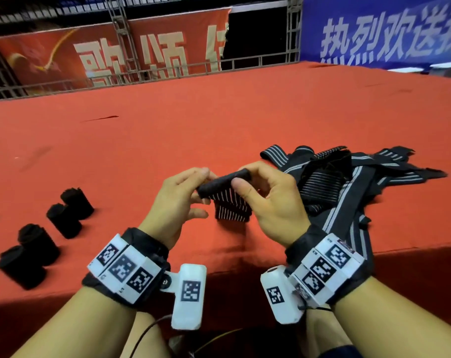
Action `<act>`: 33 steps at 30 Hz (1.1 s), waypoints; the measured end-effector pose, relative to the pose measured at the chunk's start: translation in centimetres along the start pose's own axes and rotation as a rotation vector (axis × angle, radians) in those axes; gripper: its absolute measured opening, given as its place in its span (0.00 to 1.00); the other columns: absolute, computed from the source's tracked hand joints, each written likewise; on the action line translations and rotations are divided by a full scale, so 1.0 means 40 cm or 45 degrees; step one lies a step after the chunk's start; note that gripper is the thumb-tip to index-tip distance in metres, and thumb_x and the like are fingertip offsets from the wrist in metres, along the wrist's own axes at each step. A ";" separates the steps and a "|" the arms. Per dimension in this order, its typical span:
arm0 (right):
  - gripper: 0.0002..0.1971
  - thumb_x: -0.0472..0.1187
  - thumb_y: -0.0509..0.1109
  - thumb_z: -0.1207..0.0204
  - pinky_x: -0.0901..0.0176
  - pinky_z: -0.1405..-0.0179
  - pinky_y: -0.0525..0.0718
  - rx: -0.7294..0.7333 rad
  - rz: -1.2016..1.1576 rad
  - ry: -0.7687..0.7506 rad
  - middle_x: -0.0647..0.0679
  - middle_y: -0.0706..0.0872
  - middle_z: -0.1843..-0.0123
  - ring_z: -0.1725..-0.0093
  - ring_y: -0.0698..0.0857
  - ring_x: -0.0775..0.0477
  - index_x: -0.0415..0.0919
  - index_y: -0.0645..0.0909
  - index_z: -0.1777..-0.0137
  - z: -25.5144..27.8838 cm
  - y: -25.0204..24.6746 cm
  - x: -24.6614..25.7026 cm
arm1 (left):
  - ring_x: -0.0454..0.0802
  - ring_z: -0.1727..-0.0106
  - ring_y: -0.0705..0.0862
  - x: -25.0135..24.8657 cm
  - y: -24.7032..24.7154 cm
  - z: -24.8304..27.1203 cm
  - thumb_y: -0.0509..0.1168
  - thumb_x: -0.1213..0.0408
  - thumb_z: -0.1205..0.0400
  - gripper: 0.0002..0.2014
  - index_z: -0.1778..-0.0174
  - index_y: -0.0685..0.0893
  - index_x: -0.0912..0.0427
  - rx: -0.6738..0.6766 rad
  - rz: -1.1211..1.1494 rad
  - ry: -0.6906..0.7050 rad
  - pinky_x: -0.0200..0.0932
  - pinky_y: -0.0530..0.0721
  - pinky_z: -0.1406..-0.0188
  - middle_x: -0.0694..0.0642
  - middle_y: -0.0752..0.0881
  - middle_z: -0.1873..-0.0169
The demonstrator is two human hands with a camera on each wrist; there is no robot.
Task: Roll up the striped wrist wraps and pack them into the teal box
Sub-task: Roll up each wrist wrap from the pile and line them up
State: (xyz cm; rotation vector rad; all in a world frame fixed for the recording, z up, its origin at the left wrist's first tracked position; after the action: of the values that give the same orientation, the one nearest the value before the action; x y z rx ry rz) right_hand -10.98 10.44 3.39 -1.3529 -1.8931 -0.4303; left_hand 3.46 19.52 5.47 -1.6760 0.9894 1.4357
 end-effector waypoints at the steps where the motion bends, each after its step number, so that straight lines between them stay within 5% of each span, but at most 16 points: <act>1: 0.02 0.47 0.74 0.24 0.53 0.59 0.83 -0.077 -0.018 0.010 0.61 0.85 0.65 0.64 0.83 0.59 0.56 0.83 0.55 -0.005 -0.008 0.013 | 0.46 0.68 0.82 -0.019 0.003 0.008 0.65 0.53 0.15 0.10 0.55 0.87 0.54 -0.017 0.051 0.047 0.37 0.83 0.73 0.49 0.83 0.64; 4: 0.06 0.48 0.75 0.26 0.49 0.66 0.86 -0.213 -0.054 0.025 0.57 0.85 0.67 0.69 0.85 0.55 0.54 0.80 0.57 -0.008 -0.016 0.062 | 0.50 0.64 0.87 -0.065 0.013 0.030 0.67 0.46 0.25 0.16 0.52 0.82 0.55 -0.075 0.202 0.161 0.42 0.90 0.62 0.50 0.78 0.58; 7: 0.11 0.45 0.78 0.29 0.40 0.67 0.88 -0.058 -0.028 -0.022 0.54 0.87 0.68 0.69 0.89 0.49 0.49 0.77 0.59 0.005 0.002 0.134 | 0.49 0.61 0.88 -0.107 0.023 0.051 0.75 0.49 0.23 0.16 0.55 0.81 0.58 -0.016 0.123 0.290 0.43 0.88 0.57 0.53 0.83 0.60; 11: 0.14 0.54 0.79 0.31 0.46 0.60 0.88 0.191 0.036 -0.105 0.52 0.90 0.63 0.62 0.91 0.50 0.46 0.80 0.56 0.019 0.001 0.220 | 0.47 0.62 0.83 -0.162 0.017 0.084 0.75 0.59 0.26 0.11 0.56 0.82 0.60 0.082 0.003 0.440 0.40 0.81 0.64 0.50 0.86 0.65; 14: 0.10 0.51 0.74 0.24 0.54 0.70 0.81 0.271 -0.051 -0.085 0.50 0.88 0.69 0.71 0.87 0.48 0.45 0.82 0.57 0.010 -0.013 0.242 | 0.44 0.66 0.81 -0.187 0.003 0.098 0.71 0.69 0.27 0.09 0.55 0.80 0.58 0.120 0.035 0.450 0.36 0.79 0.68 0.46 0.86 0.66; 18: 0.10 0.49 0.77 0.23 0.58 0.71 0.74 -0.030 0.002 -0.015 0.51 0.81 0.73 0.76 0.77 0.55 0.48 0.78 0.58 -0.011 -0.038 0.237 | 0.42 0.73 0.78 -0.206 -0.003 0.108 0.69 0.85 0.24 0.17 0.55 0.77 0.57 0.087 -0.063 0.510 0.35 0.76 0.75 0.44 0.87 0.68; 20: 0.10 0.53 0.77 0.23 0.56 0.67 0.78 -0.119 0.081 -0.027 0.54 0.82 0.67 0.70 0.79 0.55 0.50 0.81 0.53 -0.028 -0.054 0.237 | 0.45 0.70 0.79 -0.215 -0.005 0.111 0.70 0.81 0.26 0.16 0.53 0.79 0.55 0.135 -0.049 0.511 0.36 0.76 0.75 0.46 0.88 0.65; 23: 0.10 0.54 0.73 0.21 0.55 0.60 0.83 0.006 0.074 -0.044 0.55 0.89 0.59 0.62 0.86 0.54 0.48 0.86 0.51 -0.049 -0.059 0.247 | 0.49 0.68 0.82 -0.234 -0.009 0.115 0.70 0.74 0.27 0.15 0.48 0.83 0.52 0.184 -0.044 0.501 0.39 0.79 0.74 0.51 0.89 0.65; 26: 0.04 0.40 0.72 0.18 0.65 0.72 0.79 0.113 -0.235 -0.028 0.49 0.90 0.64 0.69 0.84 0.57 0.43 0.86 0.54 -0.052 -0.063 0.268 | 0.54 0.66 0.82 -0.255 -0.015 0.121 0.73 0.70 0.27 0.15 0.47 0.87 0.51 0.152 -0.028 0.546 0.41 0.80 0.71 0.55 0.88 0.66; 30: 0.02 0.36 0.72 0.17 0.47 0.71 0.87 0.128 -0.305 -0.008 0.31 0.91 0.61 0.68 0.89 0.39 0.37 0.85 0.50 -0.046 -0.079 0.295 | 0.46 0.78 0.74 -0.265 -0.018 0.127 0.74 0.70 0.24 0.12 0.45 0.88 0.56 0.132 -0.006 0.595 0.35 0.72 0.83 0.51 0.83 0.74; 33: 0.02 0.35 0.72 0.17 0.54 0.76 0.83 0.146 -0.311 0.035 0.29 0.88 0.66 0.73 0.85 0.43 0.36 0.83 0.50 -0.037 -0.078 0.289 | 0.42 0.79 0.70 -0.247 -0.016 0.125 0.73 0.72 0.20 0.09 0.46 0.87 0.58 0.092 -0.071 0.579 0.33 0.66 0.84 0.45 0.79 0.79</act>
State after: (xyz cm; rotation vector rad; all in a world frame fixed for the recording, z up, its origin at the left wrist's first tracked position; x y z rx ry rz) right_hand -15.05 15.88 13.38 -1.0408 -2.0363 -0.4505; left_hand 0.88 25.23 14.61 -2.0042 1.2077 0.9860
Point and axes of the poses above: each hand's wrist, its own z-axis away from the middle knuckle, its own y-axis out of the palm, x = y × z, the point moved 3 cm from there along -z, towards the middle knuckle
